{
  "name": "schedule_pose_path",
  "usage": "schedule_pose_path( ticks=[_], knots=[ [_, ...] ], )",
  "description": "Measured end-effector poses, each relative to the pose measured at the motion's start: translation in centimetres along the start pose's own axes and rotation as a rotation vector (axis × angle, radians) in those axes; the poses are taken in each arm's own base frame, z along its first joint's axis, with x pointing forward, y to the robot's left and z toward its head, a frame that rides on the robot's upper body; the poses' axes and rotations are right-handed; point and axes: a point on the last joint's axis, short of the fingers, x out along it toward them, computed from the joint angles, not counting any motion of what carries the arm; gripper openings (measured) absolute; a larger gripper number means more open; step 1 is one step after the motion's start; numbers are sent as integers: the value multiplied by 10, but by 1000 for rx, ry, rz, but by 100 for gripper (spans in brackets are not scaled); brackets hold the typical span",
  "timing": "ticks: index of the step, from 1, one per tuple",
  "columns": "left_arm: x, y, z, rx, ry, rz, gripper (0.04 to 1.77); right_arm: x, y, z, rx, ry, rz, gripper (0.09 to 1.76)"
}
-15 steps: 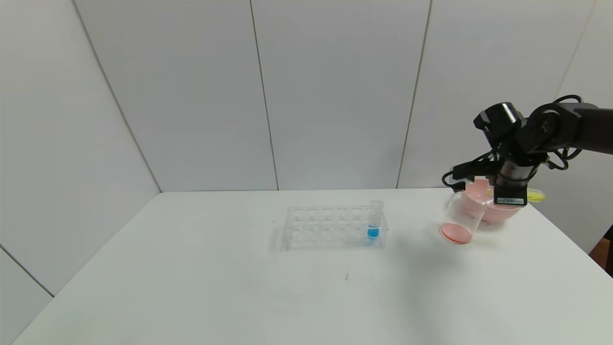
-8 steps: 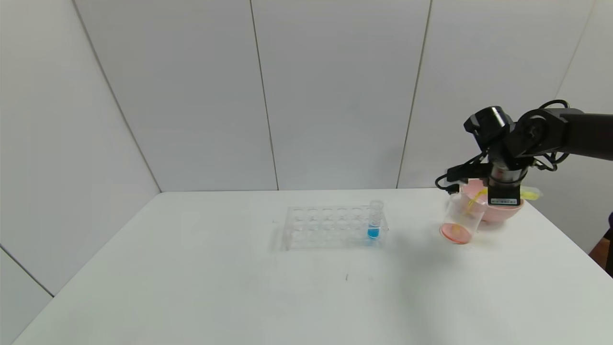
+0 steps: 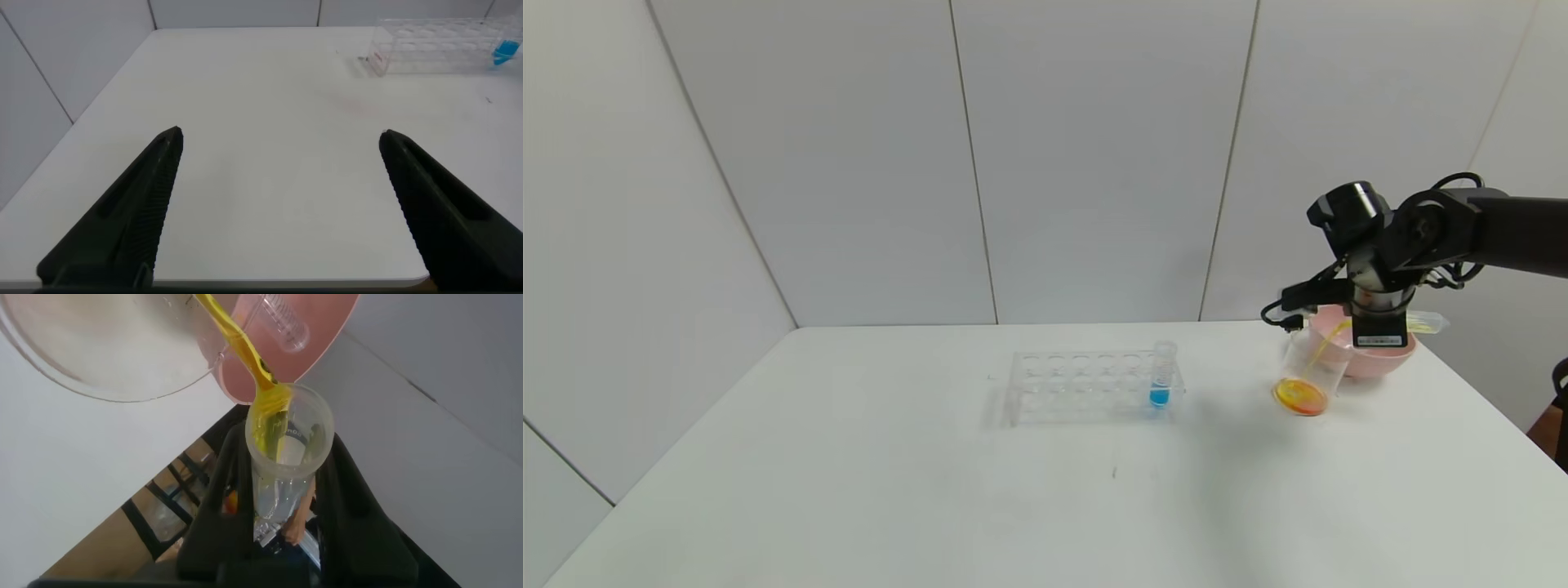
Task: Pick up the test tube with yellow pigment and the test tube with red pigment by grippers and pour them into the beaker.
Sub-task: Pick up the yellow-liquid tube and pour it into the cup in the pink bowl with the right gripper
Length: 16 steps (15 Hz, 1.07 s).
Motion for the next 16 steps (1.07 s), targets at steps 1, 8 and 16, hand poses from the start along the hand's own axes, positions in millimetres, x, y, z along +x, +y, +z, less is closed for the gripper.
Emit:
schedule_pose_path(
  ticks=[1,8,16],
  knots=[
    [0,0,0,0,0,0,172,0,0,0,-4,5,-5,50],
    [0,0,0,0,0,0,172,-2,-3,4,-59,61,-59,50],
    [0,0,0,0,0,0,172,-15,-5,15,-142,136,-132,50]
  ],
)
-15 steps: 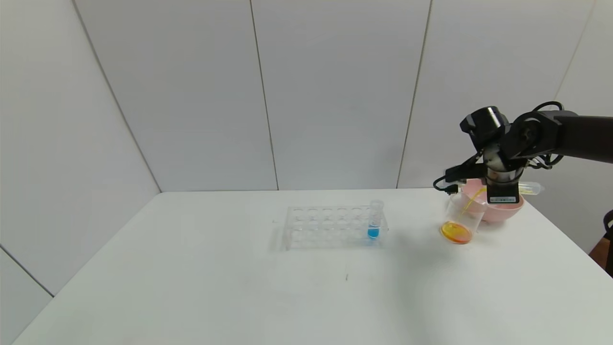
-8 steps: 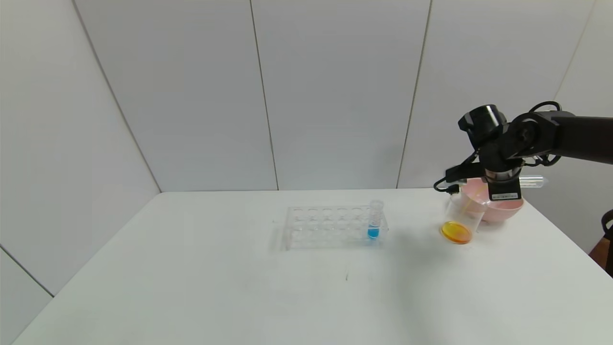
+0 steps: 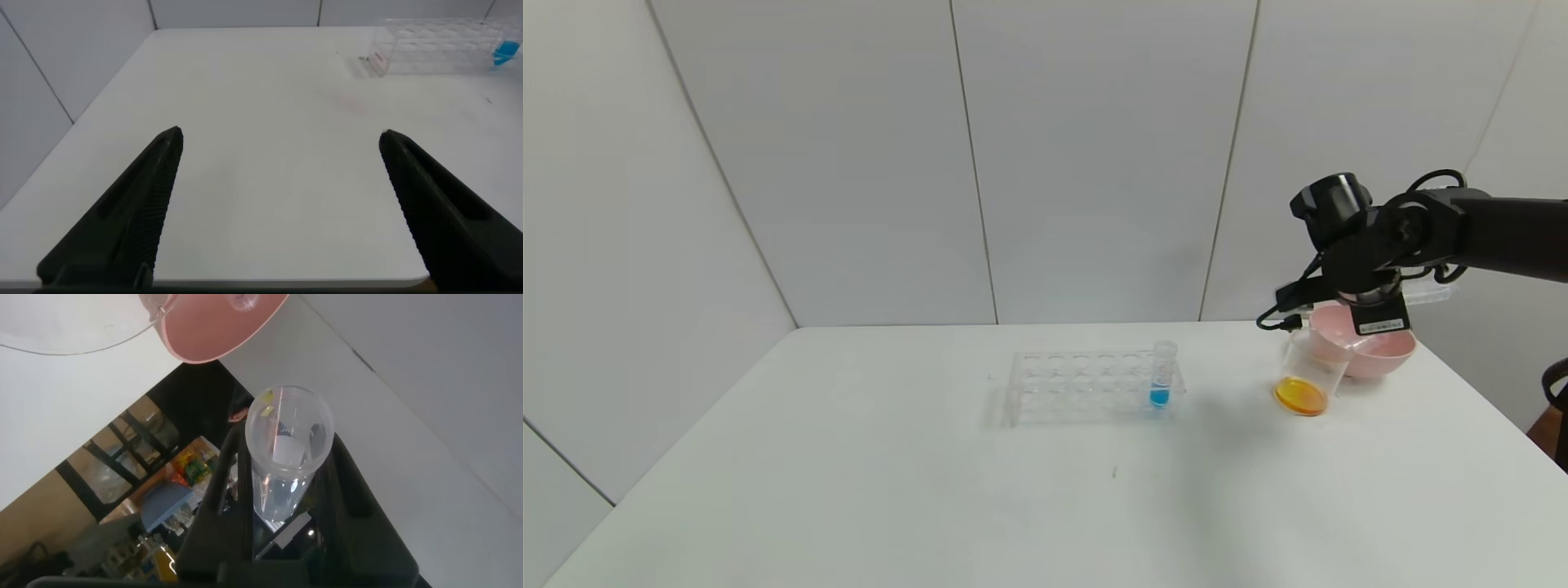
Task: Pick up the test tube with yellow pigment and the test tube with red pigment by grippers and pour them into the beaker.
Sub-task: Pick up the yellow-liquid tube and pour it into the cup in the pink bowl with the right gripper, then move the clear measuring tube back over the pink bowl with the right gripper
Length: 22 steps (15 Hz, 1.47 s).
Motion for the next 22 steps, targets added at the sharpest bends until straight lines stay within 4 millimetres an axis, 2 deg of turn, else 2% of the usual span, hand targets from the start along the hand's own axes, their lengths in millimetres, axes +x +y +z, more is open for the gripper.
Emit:
schedule_pose_path(
  ticks=[7,11,15,18,22],
  knots=[
    [0,0,0,0,0,0,172,-7,-2,1,5,-20,-16,50],
    [0,0,0,0,0,0,172,-17,-8,-12,66,-99,-20,50],
    [0,0,0,0,0,0,172,-17,-12,-40,229,-312,55,50],
    [0,0,0,0,0,0,172,-14,-12,-67,435,-522,190,50],
    [0,0,0,0,0,0,172,-7,-11,-107,727,-592,306,50]
  ],
)
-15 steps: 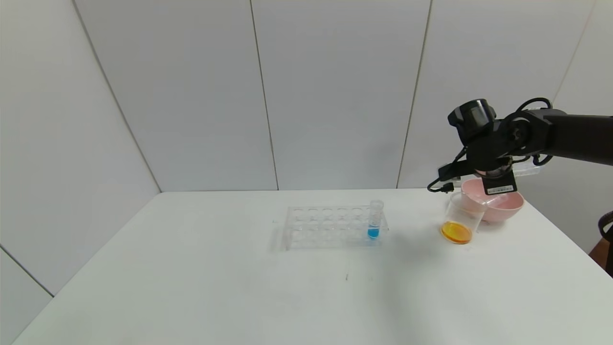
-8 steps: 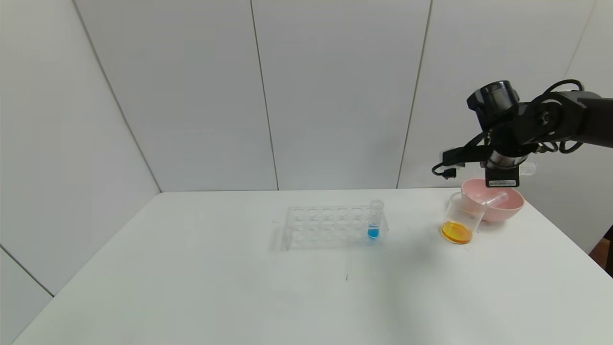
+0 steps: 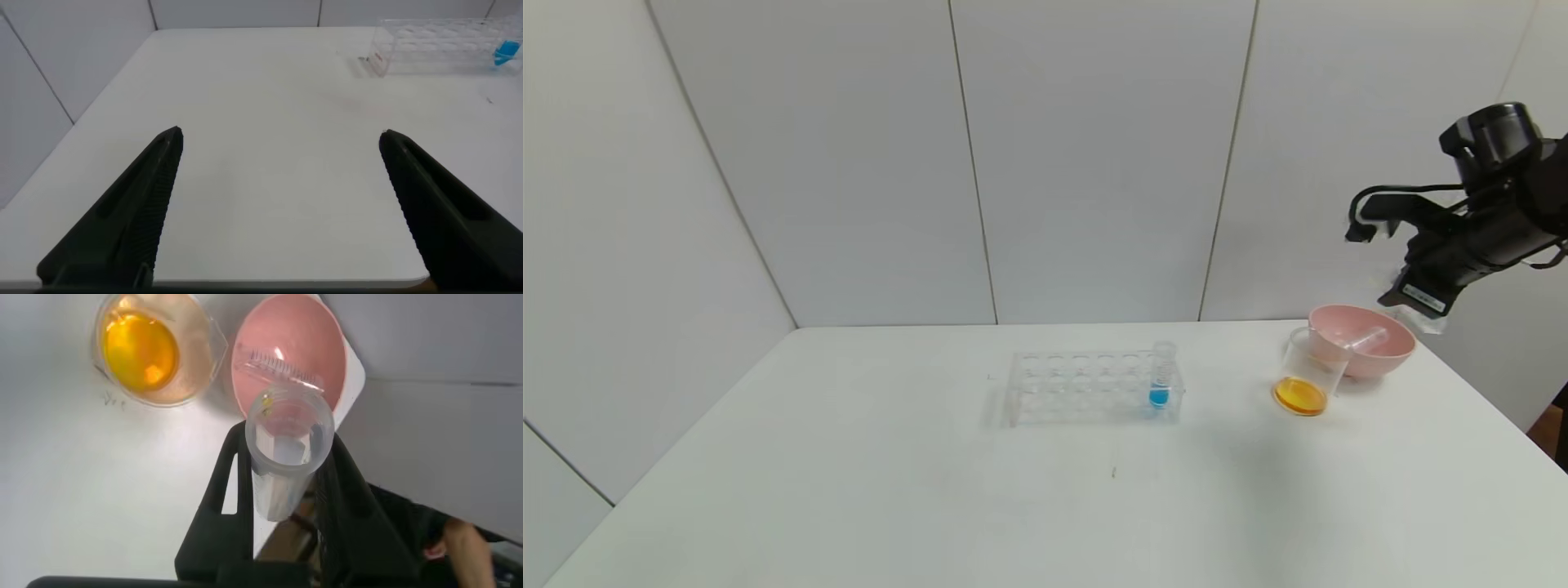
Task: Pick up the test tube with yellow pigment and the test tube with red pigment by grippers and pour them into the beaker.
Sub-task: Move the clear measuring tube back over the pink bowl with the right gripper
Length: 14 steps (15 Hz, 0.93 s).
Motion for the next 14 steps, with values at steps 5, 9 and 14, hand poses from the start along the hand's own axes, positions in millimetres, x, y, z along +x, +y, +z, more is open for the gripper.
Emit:
schedule_pose_path(
  ticks=[5,9,14],
  knots=[
    [0,0,0,0,0,0,172,-9,2,-5,447,-85,-3,50],
    [0,0,0,0,0,0,172,2,6,-3,565,-308,-119,50],
    [0,0,0,0,0,0,172,17,17,-21,734,-446,-190,50]
  ],
)
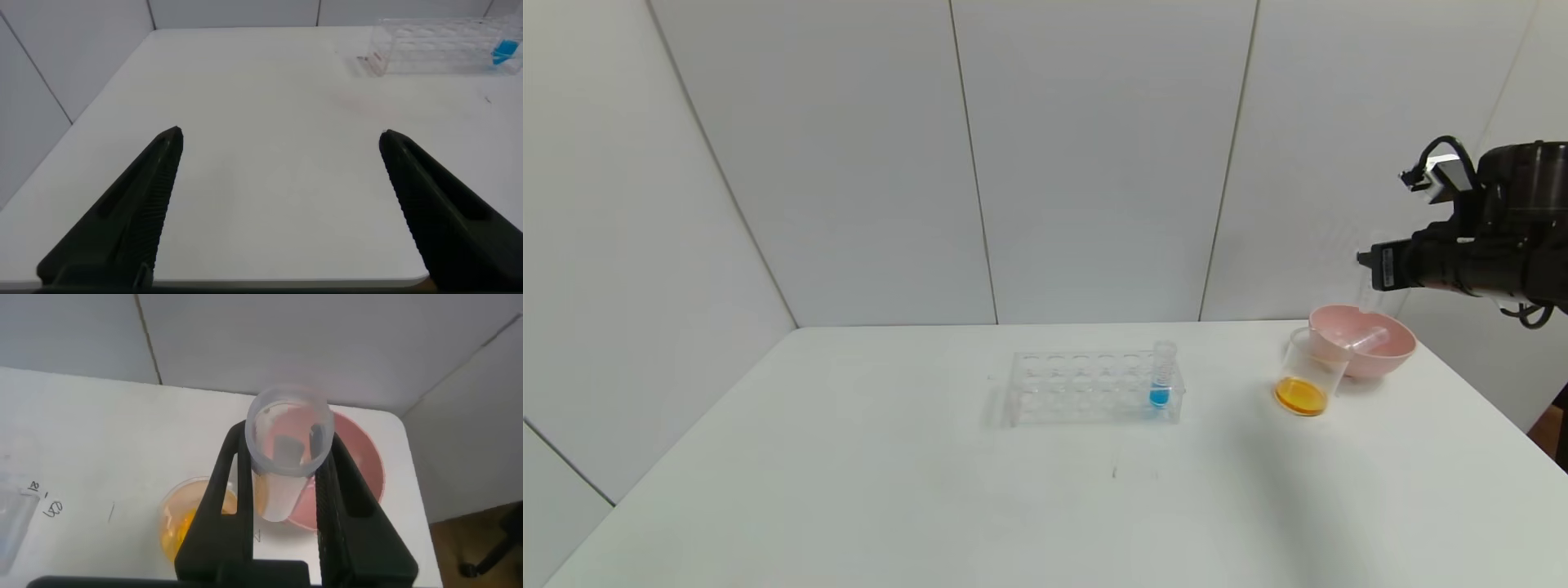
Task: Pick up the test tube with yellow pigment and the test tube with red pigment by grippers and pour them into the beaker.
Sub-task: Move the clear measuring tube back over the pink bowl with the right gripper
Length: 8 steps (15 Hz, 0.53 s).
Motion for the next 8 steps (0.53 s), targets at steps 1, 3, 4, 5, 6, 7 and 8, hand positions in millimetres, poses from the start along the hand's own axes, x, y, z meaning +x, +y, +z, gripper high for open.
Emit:
schedule_pose_path(
  ticks=[1,3,4,5,6,7,8],
  knots=[
    [0,0,0,0,0,0,172,0,-1,0,49,-10,-19,50],
    [0,0,0,0,0,0,172,3,-2,0,88,-53,-57,50],
    [0,0,0,0,0,0,172,6,-3,0,94,-83,-81,50],
    [0,0,0,0,0,0,172,11,-4,-1,100,-115,-108,50],
    [0,0,0,0,0,0,172,16,-7,-2,108,-154,-138,50],
    [0,0,0,0,0,0,172,22,-9,-5,113,-185,-161,50],
    [0,0,0,0,0,0,172,29,-11,-11,117,-199,-183,50]
  ],
)
